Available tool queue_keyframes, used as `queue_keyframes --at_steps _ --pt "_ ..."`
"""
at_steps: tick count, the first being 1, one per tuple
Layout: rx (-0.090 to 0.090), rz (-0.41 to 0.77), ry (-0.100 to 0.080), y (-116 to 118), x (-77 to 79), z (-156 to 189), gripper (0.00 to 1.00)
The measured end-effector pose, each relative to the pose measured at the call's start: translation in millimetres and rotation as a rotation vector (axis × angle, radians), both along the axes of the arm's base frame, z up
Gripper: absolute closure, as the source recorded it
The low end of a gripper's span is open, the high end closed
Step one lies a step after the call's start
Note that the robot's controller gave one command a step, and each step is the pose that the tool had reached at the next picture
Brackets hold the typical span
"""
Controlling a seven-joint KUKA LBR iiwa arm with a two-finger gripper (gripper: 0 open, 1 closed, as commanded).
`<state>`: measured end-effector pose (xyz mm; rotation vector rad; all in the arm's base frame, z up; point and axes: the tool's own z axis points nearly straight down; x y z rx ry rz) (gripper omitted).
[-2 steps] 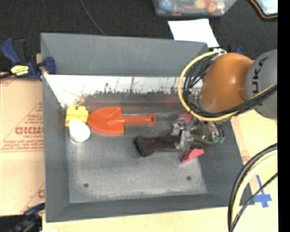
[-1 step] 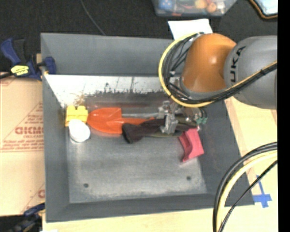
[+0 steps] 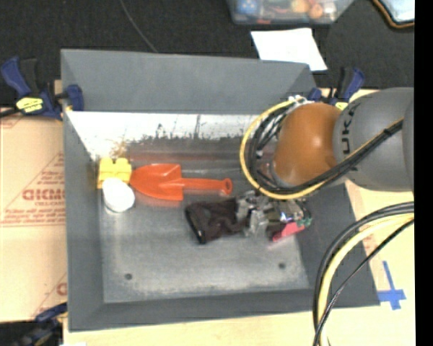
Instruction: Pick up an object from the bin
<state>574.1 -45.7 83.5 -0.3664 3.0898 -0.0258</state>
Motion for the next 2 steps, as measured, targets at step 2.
queue_keyframes --at_steps 2 --pt "0.001 -0.007 -0.003 17.0 19.7 16.1 1.00"
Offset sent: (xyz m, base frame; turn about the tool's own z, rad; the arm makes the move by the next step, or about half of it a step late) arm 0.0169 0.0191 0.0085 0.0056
